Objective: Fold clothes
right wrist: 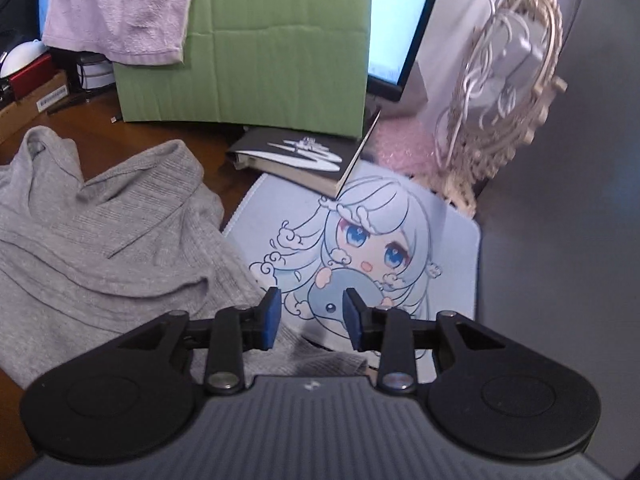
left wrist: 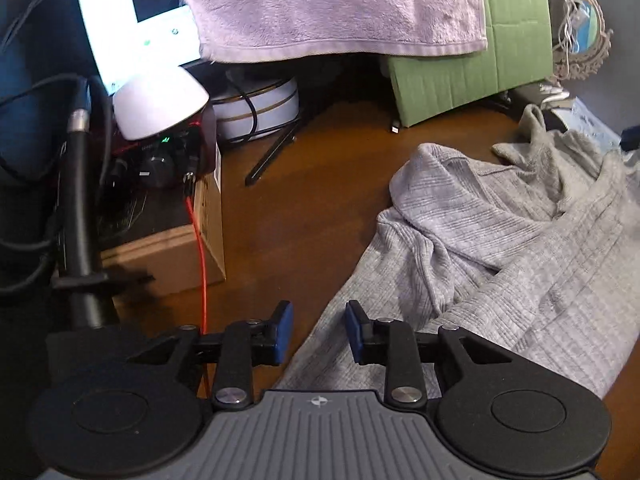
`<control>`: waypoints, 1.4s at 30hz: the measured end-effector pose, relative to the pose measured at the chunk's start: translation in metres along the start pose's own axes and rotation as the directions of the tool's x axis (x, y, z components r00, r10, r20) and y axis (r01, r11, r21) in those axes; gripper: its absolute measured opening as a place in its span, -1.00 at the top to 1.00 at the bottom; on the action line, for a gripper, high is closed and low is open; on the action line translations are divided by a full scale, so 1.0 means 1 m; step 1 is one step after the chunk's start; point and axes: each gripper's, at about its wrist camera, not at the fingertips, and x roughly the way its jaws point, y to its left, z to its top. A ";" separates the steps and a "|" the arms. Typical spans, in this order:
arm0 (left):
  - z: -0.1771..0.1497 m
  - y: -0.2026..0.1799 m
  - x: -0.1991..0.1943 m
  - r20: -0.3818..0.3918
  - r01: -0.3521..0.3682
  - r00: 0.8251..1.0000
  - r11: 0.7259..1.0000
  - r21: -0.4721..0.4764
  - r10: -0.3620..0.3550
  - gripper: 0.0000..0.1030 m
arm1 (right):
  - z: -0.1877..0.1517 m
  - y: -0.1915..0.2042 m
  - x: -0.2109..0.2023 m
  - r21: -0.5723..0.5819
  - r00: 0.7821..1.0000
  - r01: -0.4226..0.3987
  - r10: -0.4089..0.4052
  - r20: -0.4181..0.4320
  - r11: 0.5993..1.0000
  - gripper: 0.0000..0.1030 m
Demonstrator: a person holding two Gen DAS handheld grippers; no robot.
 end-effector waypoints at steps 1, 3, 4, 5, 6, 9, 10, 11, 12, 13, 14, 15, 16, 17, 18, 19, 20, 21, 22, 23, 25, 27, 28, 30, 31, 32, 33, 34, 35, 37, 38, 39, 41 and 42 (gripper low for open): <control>-0.002 0.000 -0.001 -0.001 0.010 1.000 1.000 -0.002 -0.011 0.53 | 0.001 -0.003 0.004 0.014 0.999 -0.036 0.036 -0.006 0.999 0.28; -0.006 -0.002 -0.005 -0.003 0.027 1.000 1.000 0.001 -0.027 0.95 | -0.002 -0.004 0.010 0.027 0.995 -0.097 0.097 -0.024 0.995 0.28; -0.007 -0.002 -0.006 -0.004 0.024 1.000 1.000 -0.001 -0.024 0.95 | -0.002 -0.003 0.014 0.024 0.994 -0.105 0.106 -0.039 0.994 0.28; -0.009 -0.003 -0.008 -0.001 0.006 1.000 1.000 -0.001 -0.006 0.95 | -0.003 0.000 0.019 0.020 0.993 -0.100 0.101 -0.057 0.995 0.30; -0.011 -0.002 -0.010 0.001 -0.014 1.000 1.000 -0.007 0.014 0.96 | -0.005 0.003 0.024 0.019 0.992 -0.099 0.100 -0.073 0.995 0.38; -0.021 0.003 -0.020 0.002 -0.060 0.998 0.997 -0.048 0.060 0.96 | -0.004 0.004 0.021 0.048 0.994 -0.091 0.094 -0.058 0.995 0.97; -0.023 0.005 -0.024 0.001 -0.064 0.998 0.996 -0.069 0.064 0.96 | -0.004 0.005 0.018 0.048 0.997 -0.050 0.053 -0.056 0.998 0.97; -0.027 0.007 -0.028 -0.002 -0.069 0.998 0.994 -0.083 0.069 0.96 | -0.005 0.003 0.013 0.052 0.998 -0.026 0.029 -0.050 0.998 0.97; -0.031 0.009 -0.032 -0.008 -0.073 0.997 0.993 -0.098 0.072 0.96 | -0.006 0.001 0.009 0.057 0.999 -0.003 0.006 -0.044 0.998 0.97; -0.034 0.011 -0.035 -0.014 -0.069 0.998 0.991 -0.114 0.068 0.96 | -0.007 -0.003 0.005 0.075 0.999 -0.008 0.012 -0.050 0.997 0.97; -0.037 0.013 -0.037 -0.017 -0.060 0.998 0.990 -0.129 0.058 0.96 | -0.009 -0.004 0.003 0.072 0.998 -0.005 0.009 -0.057 0.997 0.97; -0.038 0.014 -0.039 -0.019 -0.056 0.998 0.988 -0.144 0.053 0.96 | -0.010 -0.005 0.000 0.068 0.998 -0.001 0.006 -0.064 0.998 0.95; -0.038 0.015 -0.040 -0.023 -0.055 0.998 0.987 -0.152 0.052 0.95 | -0.011 -0.004 -0.001 0.055 0.998 0.005 -0.001 -0.066 0.998 0.93; -0.037 0.015 -0.041 -0.027 -0.058 0.998 0.987 -0.152 0.054 0.94 | -0.011 -0.002 -0.003 0.041 0.998 0.011 -0.009 -0.067 0.999 0.93; -0.036 0.014 -0.043 -0.026 -0.070 0.997 0.986 -0.151 0.066 0.83 | -0.010 -0.001 -0.004 0.033 0.998 0.019 -0.017 -0.065 0.999 0.85; -0.034 0.013 -0.046 -0.019 -0.081 0.997 0.985 -0.150 0.079 0.71 | -0.007 0.000 -0.007 0.013 0.998 0.026 -0.025 -0.055 1.000 0.80; -0.032 0.012 -0.049 -0.008 -0.088 0.996 0.985 -0.148 0.088 0.65 | -0.004 0.001 -0.010 -0.007 0.998 0.032 -0.032 -0.046 0.999 0.63; -0.030 0.012 -0.054 0.003 -0.090 0.996 0.985 -0.147 0.091 0.57 | -0.001 0.002 -0.016 -0.025 0.999 0.038 -0.039 -0.028 0.999 0.45; -0.028 0.013 -0.059 0.016 -0.087 0.996 0.985 -0.148 0.090 0.56 | 0.003 0.003 -0.022 -0.046 0.999 0.044 -0.045 -0.010 0.998 0.42; -0.025 0.014 -0.065 0.029 -0.083 0.996 0.985 -0.148 0.089 0.56 | 0.009 0.005 -0.029 -0.071 0.999 0.037 -0.036 0.014 0.997 0.42; -0.018 0.013 -0.074 0.060 -0.069 0.995 0.988 -0.140 0.078 0.55 | 0.021 0.011 -0.041 -0.141 0.997 0.025 -0.016 0.069 0.990 0.35; -0.007 0.007 -0.079 0.094 -0.046 0.994 0.993 -0.108 0.057 0.49 | 0.035 0.021 -0.052 -0.245 0.991 0.023 0.010 0.131 0.969 0.13; -0.002 0.002 -0.079 0.110 -0.034 0.993 0.996 -0.084 0.043 0.44 | 0.043 0.027 -0.053 -0.313 0.989 0.009 0.038 0.143 0.950 0.07; 0.011 -0.011 -0.074 0.134 -0.018 0.991 1.000 -0.017 0.020 0.41 | 0.058 0.039 -0.051 -0.442 0.985 -0.018 0.092 0.146 0.897 0.04; 0.018 -0.018 -0.070 0.142 -0.012 0.990 1.000 0.016 0.009 0.41 | 0.066 0.045 -0.046 -0.502 0.984 -0.032 0.115 0.136 0.864 0.04; 0.024 -0.025 -0.065 0.145 -0.006 0.989 0.999 0.043 0.000 0.41 | 0.073 0.051 -0.042 -0.560 0.982 -0.045 0.138 0.125 0.827 0.04; 0.030 -0.032 -0.058 0.144 0.002 0.989 0.998 0.066 -0.011 0.41 | 0.080 0.058 -0.034 -0.619 0.982 -0.044 0.149 0.119 0.784 0.04; 0.035 -0.038 -0.051 0.139 0.012 0.990 0.996 0.085 -0.024 0.41 | 0.085 0.064 -0.027 -0.675 0.979 -0.041 0.165 0.120 0.736 0.04; 0.040 -0.041 -0.043 0.130 0.022 0.991 0.995 0.095 -0.034 0.41 | 0.088 0.071 -0.018 -0.727 0.977 -0.044 0.181 0.111 0.685 0.04; 0.047 -0.045 -0.030 0.110 0.035 0.993 0.994 0.107 -0.047 0.41 | 0.093 0.085 0.004 -0.821 0.985 -0.050 0.164 0.053 0.569 0.04; 0.050 -0.045 -0.027 0.104 0.036 0.993 0.993 0.109 -0.047 0.41 | 0.094 0.091 0.015 -0.861 0.988 -0.057 0.154 0.024 0.506 0.05; 0.051 -0.045 -0.025 0.102 0.035 0.994 0.994 0.108 -0.046 0.41 | 0.094 0.098 0.025 -0.896 0.990 -0.066 0.142 -0.004 0.439 0.05; 0.051 -0.045 -0.024 0.098 0.032 0.994 0.994 0.101 -0.042 0.41 | 0.092 0.105 0.039 -0.942 0.989 -0.094 0.136 -0.053 0.323 0.06; 0.051 -0.044 -0.024 0.094 0.028 0.995 0.995 0.095 -0.037 0.40 | 0.093 0.110 0.046 -0.957 0.988 -0.113 0.132 -0.079 0.267 0.06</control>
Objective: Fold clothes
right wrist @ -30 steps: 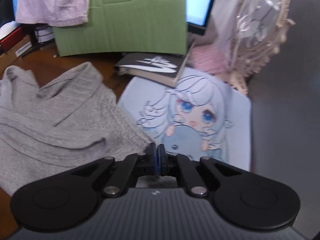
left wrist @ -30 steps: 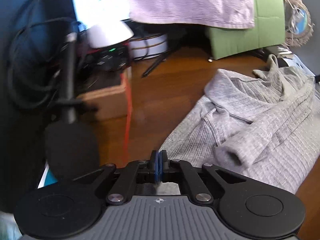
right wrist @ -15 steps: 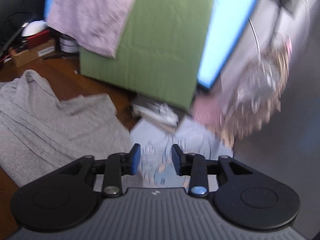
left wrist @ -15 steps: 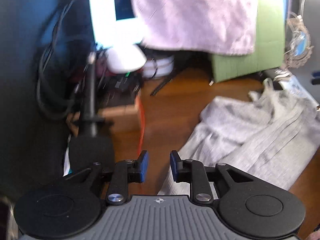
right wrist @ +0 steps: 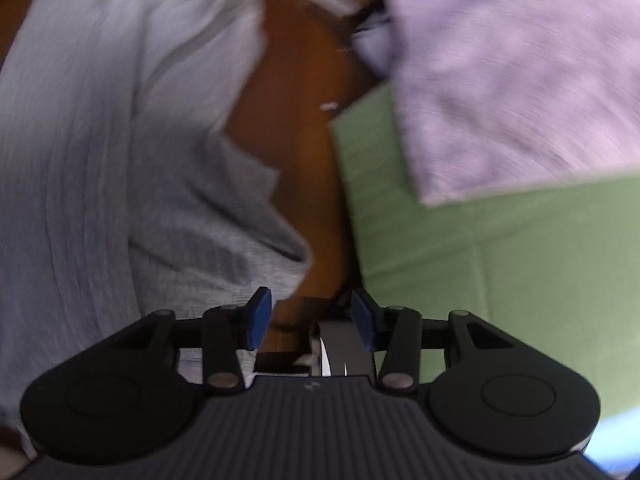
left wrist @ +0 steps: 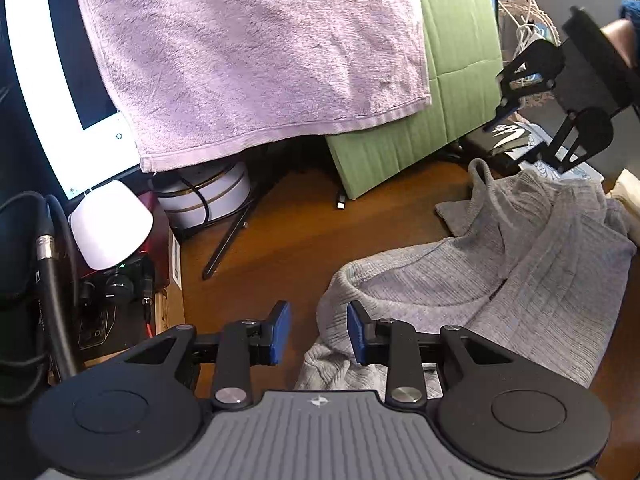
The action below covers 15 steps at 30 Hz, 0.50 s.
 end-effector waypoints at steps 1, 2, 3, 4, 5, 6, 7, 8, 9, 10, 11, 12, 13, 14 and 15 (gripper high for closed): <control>-0.001 0.001 0.000 -0.005 -0.007 1.000 1.000 -0.009 0.007 0.39 | 0.003 -0.001 0.004 -0.037 1.000 -0.020 0.020 -0.002 0.999 0.06; -0.002 0.003 0.001 -0.010 -0.012 1.000 1.000 -0.018 0.012 0.38 | 0.006 -0.002 0.009 -0.073 0.999 -0.039 0.039 -0.003 0.997 0.06; -0.003 0.005 0.002 -0.016 -0.016 1.000 1.000 -0.024 0.015 0.38 | 0.008 -0.004 0.013 -0.099 0.998 -0.055 0.055 -0.005 0.994 0.06; -0.004 0.006 0.003 -0.020 -0.021 1.000 0.999 -0.031 0.021 0.38 | 0.011 -0.007 0.017 -0.125 0.998 -0.070 0.070 -0.007 0.990 0.06; -0.005 0.007 0.003 -0.024 -0.028 0.999 0.999 -0.036 0.027 0.38 | 0.013 -0.009 0.020 -0.154 0.996 -0.087 0.086 -0.011 0.984 0.06; -0.007 0.008 0.004 -0.029 -0.032 0.999 0.999 -0.040 0.031 0.37 | 0.013 -0.010 0.024 -0.185 0.995 -0.100 0.098 -0.021 0.978 0.06; -0.008 0.009 0.005 -0.033 -0.033 0.999 0.998 -0.045 0.031 0.36 | 0.014 -0.011 0.028 -0.214 0.994 -0.113 0.108 -0.032 0.970 0.06; -0.009 0.010 0.005 -0.035 -0.034 0.999 0.998 -0.052 0.032 0.34 | 0.015 -0.011 0.032 -0.244 0.992 -0.126 0.119 -0.044 0.962 0.09; -0.010 0.011 0.006 -0.038 -0.033 0.999 0.998 -0.058 0.031 0.30 | 0.015 -0.012 0.035 -0.269 0.989 -0.143 0.132 -0.061 0.952 0.11; -0.011 0.012 0.006 -0.040 -0.034 0.999 0.998 -0.062 0.031 0.30 | 0.015 -0.012 0.038 -0.284 0.986 -0.162 0.146 -0.076 0.945 0.15; -0.012 0.012 0.007 -0.041 -0.035 0.999 0.997 -0.063 0.032 0.30 | 0.015 -0.013 0.040 -0.288 0.983 -0.181 0.162 -0.089 0.940 0.39; -0.013 0.012 0.007 -0.041 -0.037 0.999 0.998 -0.060 0.035 0.30 | 0.016 -0.015 0.040 -0.277 0.976 -0.213 0.191 -0.106 0.937 0.83; -0.013 0.011 0.007 -0.041 -0.039 0.998 0.998 -0.054 0.037 0.30 | 0.017 -0.016 0.038 -0.259 0.969 -0.240 0.216 -0.119 0.936 0.82; -0.014 0.011 0.007 -0.040 -0.040 0.998 0.998 -0.048 0.038 0.30 | 0.017 -0.017 0.034 -0.247 0.968 -0.245 0.221 -0.122 0.938 0.82; -0.014 0.011 0.006 -0.039 -0.037 0.999 0.998 -0.048 0.036 0.30 | 0.016 -0.016 0.027 -0.238 0.969 -0.240 0.216 -0.121 0.941 0.82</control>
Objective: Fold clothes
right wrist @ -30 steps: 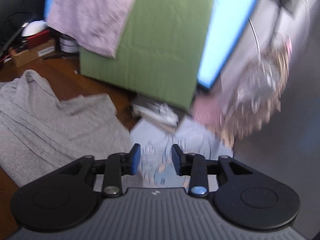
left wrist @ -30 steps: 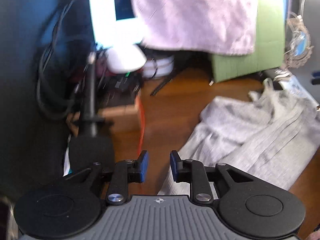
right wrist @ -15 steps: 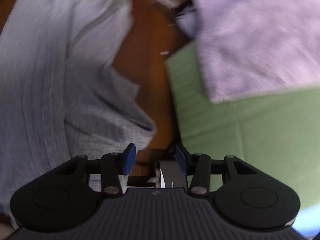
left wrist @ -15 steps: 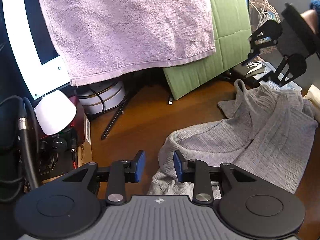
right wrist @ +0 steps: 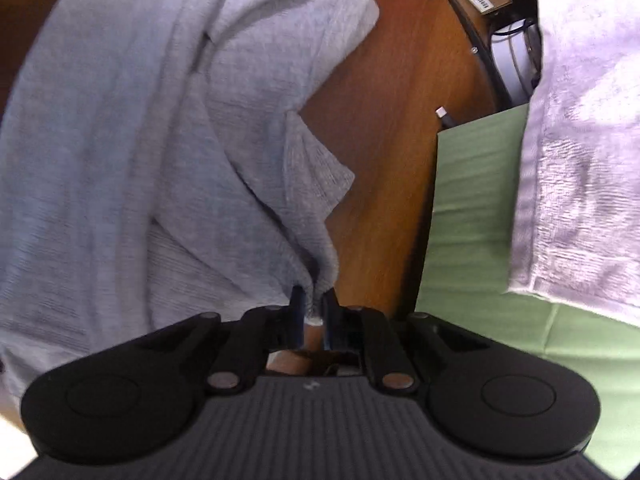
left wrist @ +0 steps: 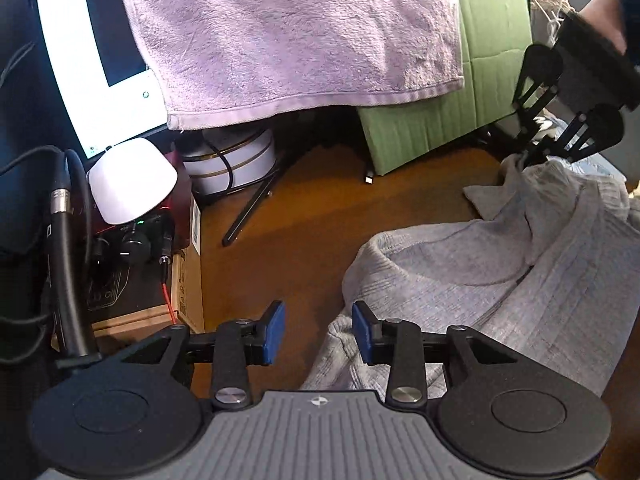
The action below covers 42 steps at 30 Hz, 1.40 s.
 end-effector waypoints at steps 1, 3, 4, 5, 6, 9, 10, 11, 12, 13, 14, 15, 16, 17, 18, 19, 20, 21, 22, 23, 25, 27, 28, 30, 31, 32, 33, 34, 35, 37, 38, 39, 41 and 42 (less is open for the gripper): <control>0.000 0.001 -0.001 0.002 0.005 1.000 1.000 -0.003 -0.005 0.30 | -0.001 0.004 -0.007 0.008 1.000 0.010 -0.010 -0.002 1.000 0.82; 0.000 0.004 -0.003 0.010 0.013 1.000 1.000 -0.010 -0.013 0.30 | -0.003 0.015 -0.026 0.026 1.000 0.026 -0.026 -0.004 0.999 0.83; -0.001 0.005 -0.004 0.017 0.015 1.000 1.000 -0.012 -0.015 0.30 | -0.003 0.022 -0.037 0.025 0.999 0.031 -0.032 0.003 0.999 0.83; -0.001 0.005 -0.006 0.024 0.017 1.000 1.000 -0.013 -0.017 0.30 | -0.002 0.031 -0.049 0.026 0.999 0.032 -0.033 0.008 0.999 0.83; -0.001 0.006 -0.006 0.028 0.016 0.999 1.000 -0.012 -0.016 0.30 | -0.001 0.040 -0.060 0.026 1.000 0.027 -0.028 0.013 0.999 0.83; -0.004 0.005 -0.008 0.034 0.022 0.999 1.000 -0.006 -0.022 0.30 | 0.003 0.062 -0.087 0.040 0.999 0.030 -0.032 0.039 0.999 0.83; -0.005 0.004 -0.009 0.037 0.029 0.999 1.000 -0.005 -0.029 0.30 | 0.005 0.067 -0.094 0.044 0.998 0.032 -0.034 0.047 0.999 0.83; -0.006 0.004 -0.010 0.039 0.037 0.999 0.999 -0.003 -0.036 0.30 | 0.013 0.076 -0.098 0.051 0.997 0.034 -0.038 0.060 0.998 0.83; -0.007 0.003 -0.012 0.043 0.041 0.998 0.999 0.001 -0.041 0.30 | 0.022 0.084 -0.102 0.059 0.996 0.037 -0.041 0.073 0.998 0.83; -0.008 0.002 -0.014 0.048 0.044 0.998 0.999 0.005 -0.044 0.30 | 0.022 0.086 -0.107 0.069 0.996 0.031 -0.037 0.086 0.997 0.83; -0.009 0.002 -0.016 0.053 0.047 0.997 0.999 0.006 -0.047 0.30 | 0.029 0.091 -0.111 0.078 0.994 0.023 -0.031 0.105 0.997 0.83; -0.009 0.002 -0.017 0.057 0.050 0.997 0.999 0.004 -0.051 0.30 | 0.033 0.093 -0.116 0.092 0.992 0.016 -0.028 0.126 0.996 0.83; -0.010 0.002 -0.018 0.061 0.053 0.997 0.999 0.001 -0.053 0.30 | 0.041 0.098 -0.118 0.107 0.990 -0.004 -0.012 0.144 0.994 0.83; -0.010 0.003 -0.019 0.065 0.055 0.996 0.998 -0.004 -0.055 0.30 | 0.047 0.100 -0.119 0.113 0.987 -0.019 0.001 0.158 0.993 0.84; -0.010 0.004 -0.020 0.069 0.057 0.996 0.998 -0.009 -0.056 0.30 | 0.053 0.103 -0.121 0.118 0.985 -0.035 0.014 0.173 0.992 0.84; -0.010 0.005 -0.021 0.071 0.059 0.996 0.998 -0.014 -0.058 0.30 | 0.055 0.099 -0.119 0.125 0.983 -0.049 0.025 0.181 0.991 0.84; -0.010 0.006 -0.021 0.072 0.060 0.996 0.998 -0.017 -0.059 0.30 | 0.060 0.096 -0.113 0.138 0.983 -0.055 0.029 0.182 0.989 0.84; -0.010 0.006 -0.022 0.072 0.060 0.996 0.998 -0.020 -0.058 0.30 | 0.063 0.091 -0.111 0.162 0.983 -0.055 0.025 0.184 0.985 0.84; -0.010 0.007 -0.022 0.073 0.058 0.996 0.998 -0.022 -0.057 0.30 | 0.058 0.082 -0.109 0.195 0.981 -0.061 0.023 0.194 0.979 0.84; -0.010 0.007 -0.022 0.074 0.058 0.996 0.998 -0.025 -0.056 0.30 | 0.053 0.073 -0.107 0.229 0.978 -0.068 0.020 0.205 0.971 0.84; -0.010 0.008 -0.022 0.077 0.058 0.995 0.998 -0.035 -0.055 0.30 | 0.040 0.052 -0.103 0.297 0.973 -0.083 0.014 0.228 0.951 0.84; -0.009 0.009 -0.021 0.079 0.061 0.995 0.997 -0.049 -0.057 0.30 | 0.024 0.032 -0.097 0.369 0.970 -0.091 -0.001 0.242 0.925 0.84; -0.009 0.010 -0.021 0.078 0.061 0.995 0.997 -0.054 -0.057 0.30 | 0.018 0.022 -0.092 0.399 0.970 -0.093 -0.009 0.244 0.912 0.84; -0.009 0.010 -0.020 0.074 0.060 0.996 0.996 -0.062 -0.056 0.30 | 0.008 0.004 -0.079 0.441 0.971 -0.084 -0.026 0.237 0.894 0.84; -0.009 0.010 -0.019 0.072 0.060 0.996 0.996 -0.064 -0.055 0.30 | 0.003 -0.003 -0.073 0.456 0.973 -0.078 -0.032 0.230 0.887 0.84; -0.008 0.009 -0.018 0.068 0.058 0.996 0.996 -0.064 -0.054 0.30 | -0.001 -0.011 -0.063 0.471 0.974 -0.072 -0.039 0.221 0.879 0.84; -0.008 0.009 -0.016 0.064 0.056 0.997 0.996 -0.064 -0.052 0.30 | -0.004 -0.018 -0.054 0.487 0.976 -0.066 -0.045 0.213 0.871 0.84; -0.008 0.009 -0.015 0.059 0.055 0.997 0.997 -0.063 -0.051 0.30 | -0.006 -0.023 -0.045 0.498 0.977 -0.066 -0.046 0.209 0.865 0.84; -0.008 0.009 -0.013 0.053 0.053 0.997 0.997 -0.062 -0.050 0.30 | -0.008 -0.027 -0.035 0.508 0.978 -0.065 -0.047 0.203 0.859 0.84; -0.007 0.008 -0.011 0.044 0.050 0.998 0.997 -0.059 -0.047 0.30 | -0.011 -0.033 -0.015 0.528 0.982 -0.060 -0.046 0.184 0.847 0.83; -0.007 0.007 -0.010 0.042 0.049 0.998 0.997 -0.057 -0.047 0.30 | -0.013 -0.034 -0.006 0.539 0.984 -0.062 -0.039 0.175 0.840 0.83; -0.007 0.006 -0.010 0.040 0.048 0.998 0.997 -0.054 -0.046 0.30 | -0.014 -0.034 0.003 0.547 0.985 -0.063 -0.035 0.167 0.835 0.82; -0.007 0.005 -0.010 0.037 0.047 0.998 0.998 -0.048 -0.045 0.30 | -0.016 -0.033 0.017 0.562 0.987 -0.056 -0.040 0.156 0.825 0.81; -0.007 0.004 -0.010 0.035 0.046 0.998 0.998 -0.047 -0.045 0.30 | -0.017 -0.033 0.023 0.570 0.987 -0.049 -0.047 0.151 0.820 0.79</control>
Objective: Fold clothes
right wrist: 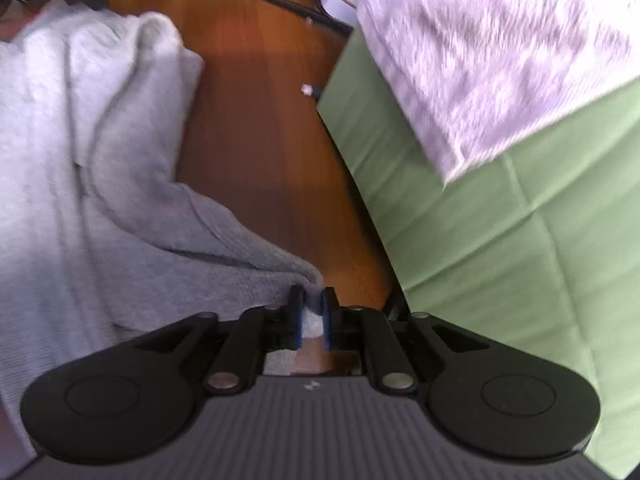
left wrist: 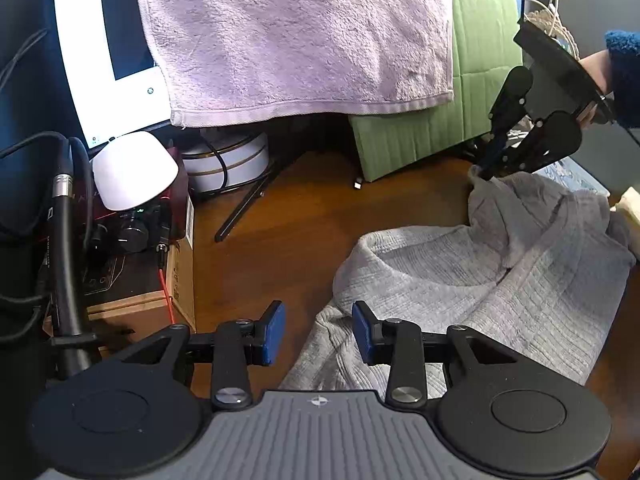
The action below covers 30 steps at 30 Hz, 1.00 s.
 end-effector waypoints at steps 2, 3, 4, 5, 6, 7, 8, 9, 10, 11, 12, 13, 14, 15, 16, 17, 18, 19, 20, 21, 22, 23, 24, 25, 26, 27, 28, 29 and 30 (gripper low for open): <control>-0.001 0.000 -0.001 -0.002 0.000 1.000 1.000 0.000 0.000 0.30 | -0.001 -0.001 -0.003 0.023 1.000 0.013 -0.013 0.019 1.000 0.63; -0.001 0.000 -0.001 0.000 -0.002 1.000 1.000 0.000 0.002 0.30 | -0.001 -0.001 -0.006 0.031 0.999 0.026 -0.027 0.027 0.999 0.40; -0.002 0.000 -0.002 0.001 -0.005 1.000 1.000 0.000 0.005 0.30 | -0.002 -0.001 -0.013 0.025 0.998 0.051 -0.052 0.036 0.998 0.31; -0.003 0.000 -0.003 0.003 -0.007 1.000 1.000 -0.001 0.007 0.30 | -0.003 -0.002 -0.021 0.020 0.996 0.068 -0.069 0.047 0.997 0.27; -0.004 0.001 -0.003 0.005 -0.008 1.000 1.000 -0.002 0.008 0.30 | -0.003 -0.004 -0.031 0.033 0.995 0.082 -0.084 0.055 0.996 0.27; -0.006 0.001 -0.005 0.009 -0.006 1.000 1.000 -0.003 0.006 0.30 | -0.003 -0.005 -0.041 0.055 0.993 0.098 -0.101 0.062 0.994 0.27; -0.008 0.001 -0.006 0.012 -0.003 1.000 1.000 -0.006 0.003 0.30 | 0.000 -0.004 -0.051 0.078 0.989 0.118 -0.124 0.077 0.990 0.27; -0.010 0.001 -0.008 0.014 0.002 1.000 1.000 -0.010 -0.002 0.30 | 0.004 0.001 -0.063 0.098 0.985 0.124 -0.135 0.111 0.987 0.27; -0.012 0.002 -0.009 0.017 0.006 1.000 1.000 -0.014 -0.006 0.30 | 0.010 0.009 -0.073 0.107 0.980 0.114 -0.130 0.152 0.988 0.27; -0.014 0.002 -0.011 0.019 0.011 1.000 1.000 -0.018 -0.010 0.30 | 0.019 0.022 -0.081 0.101 0.972 0.099 -0.118 0.201 0.990 0.27; -0.016 0.002 -0.014 0.023 0.014 1.000 1.000 -0.023 -0.014 0.30 | 0.031 0.037 -0.087 0.088 0.960 0.079 -0.100 0.262 0.993 0.14; -0.018 0.002 -0.017 0.029 0.018 0.999 0.999 -0.027 -0.018 0.30 | 0.042 0.051 -0.090 0.081 0.945 0.052 -0.076 0.318 0.995 0.03; -0.020 0.002 -0.021 0.035 0.022 0.999 0.999 -0.032 -0.021 0.30 | 0.053 0.063 -0.092 0.076 0.929 0.004 -0.032 0.370 0.997 -0.25; -0.022 0.002 -0.025 0.042 0.027 0.999 0.999 -0.036 -0.025 0.30 | 0.065 0.072 -0.090 0.081 0.916 -0.047 0.010 0.400 0.996 -0.44; -0.025 0.002 -0.029 0.050 0.030 0.998 0.999 -0.041 -0.028 0.30 | 0.076 0.080 -0.087 0.085 0.902 -0.098 0.052 0.429 0.992 -0.46; -0.027 0.002 -0.034 0.059 0.032 0.998 0.998 -0.045 -0.029 0.30 | 0.087 0.086 -0.079 0.079 0.900 -0.107 0.063 0.431 0.991 -0.46; -0.030 0.002 -0.038 0.066 0.033 0.997 0.998 -0.047 -0.030 0.30 | 0.098 0.092 -0.071 0.072 0.899 -0.114 0.072 0.432 0.991 -0.46; -0.033 0.002 -0.042 0.072 0.034 0.997 0.998 -0.051 -0.030 0.30 | 0.107 0.098 -0.061 0.059 0.906 -0.097 0.063 0.419 0.994 -0.46; -0.036 0.002 -0.046 0.077 0.035 0.997 0.998 -0.056 -0.030 0.30 | 0.116 0.104 -0.051 0.046 0.913 -0.079 0.054 0.405 0.996 -0.46; -0.039 0.002 -0.049 0.082 0.036 0.996 0.997 -0.062 -0.031 0.30 | 0.123 0.109 -0.041 0.034 0.919 -0.077 0.058 0.390 0.996 -0.45; -0.042 0.002 -0.052 0.085 0.039 0.996 0.997 -0.069 -0.033 0.30 | 0.130 0.114 -0.032 0.023 0.925 -0.077 0.063 0.375 0.997 -0.43; -0.045 0.003 -0.054 0.086 0.044 0.996 0.996 -0.074 -0.037 0.30 | 0.134 0.117 -0.026 0.007 0.929 -0.073 0.066 0.365 0.997 -0.43; -0.048 0.003 -0.055 0.086 0.047 0.995 0.996 -0.078 -0.040 0.30 | 0.137 0.119 -0.021 -0.009 0.932 -0.069 0.068 0.355 0.998 -0.42; -0.050 0.003 -0.056 0.087 0.049 0.995 0.995 -0.081 -0.042 0.30 | 0.139 0.121 -0.015 -0.025 0.936 -0.057 0.062 0.347 0.998 -0.42; -0.051 0.003 -0.056 0.089 0.050 0.995 0.995 -0.083 -0.043 0.30 | 0.141 0.120 -0.009 -0.033 0.939 -0.056 0.064 0.337 0.998 -0.42; -0.053 0.003 -0.057 0.091 0.051 0.995 0.995 -0.085 -0.043 0.30 | 0.142 0.120 -0.003 -0.040 0.943 -0.055 0.065 0.327 0.998 -0.39; -0.054 0.003 -0.058 0.094 0.054 0.995 0.995 -0.087 -0.046 0.30 | 0.143 0.118 0.002 -0.041 0.946 -0.062 0.072 0.316 0.997 -0.35; -0.055 0.003 -0.058 0.096 0.059 0.994 0.994 -0.088 -0.051 0.30 | 0.143 0.114 0.005 -0.032 0.950 -0.073 0.079 0.301 0.997 -0.15; -0.056 0.003 -0.059 0.099 0.064 0.994 0.994 -0.090 -0.056 0.29 | 0.143 0.110 0.008 -0.023 0.954 -0.083 0.086 0.286 0.996 0.10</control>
